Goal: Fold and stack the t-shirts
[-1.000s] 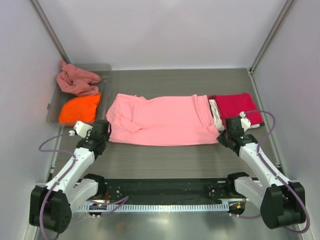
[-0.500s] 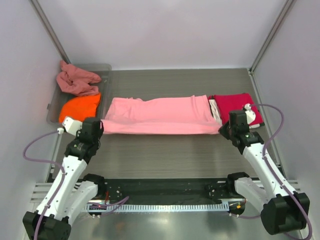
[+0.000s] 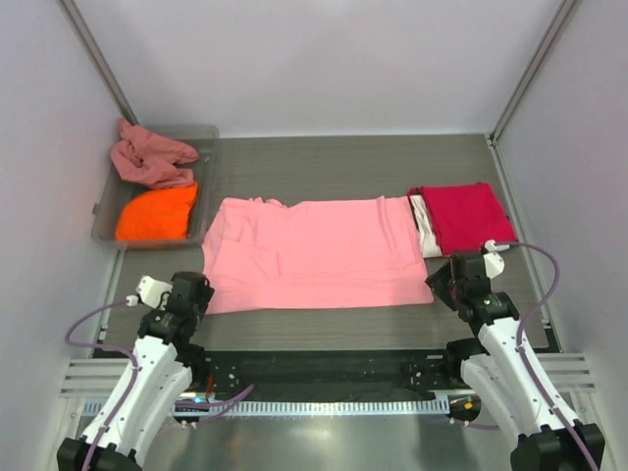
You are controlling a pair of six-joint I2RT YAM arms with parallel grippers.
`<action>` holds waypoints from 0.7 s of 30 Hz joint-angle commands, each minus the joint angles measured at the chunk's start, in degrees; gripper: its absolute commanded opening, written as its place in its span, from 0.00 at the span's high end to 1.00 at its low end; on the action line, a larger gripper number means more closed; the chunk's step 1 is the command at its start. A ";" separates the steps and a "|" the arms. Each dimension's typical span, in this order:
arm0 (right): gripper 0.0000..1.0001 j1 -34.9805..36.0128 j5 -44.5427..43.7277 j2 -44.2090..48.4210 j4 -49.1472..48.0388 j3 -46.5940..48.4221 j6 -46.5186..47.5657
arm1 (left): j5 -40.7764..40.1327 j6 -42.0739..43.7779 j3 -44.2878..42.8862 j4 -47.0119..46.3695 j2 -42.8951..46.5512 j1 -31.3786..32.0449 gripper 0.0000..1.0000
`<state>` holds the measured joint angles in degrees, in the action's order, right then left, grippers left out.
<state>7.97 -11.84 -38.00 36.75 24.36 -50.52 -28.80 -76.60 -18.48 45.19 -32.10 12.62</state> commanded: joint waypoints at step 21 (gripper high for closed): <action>0.43 2.32 6.30 -33.71 -17.41 23.10 17.03 | 11.30 30.80 -18.79 -23.82 -16.06 -0.23 0.10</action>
<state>9.98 -4.80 -70.02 22.96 44.88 -34.72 -18.76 -47.57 -37.74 28.05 -47.29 12.62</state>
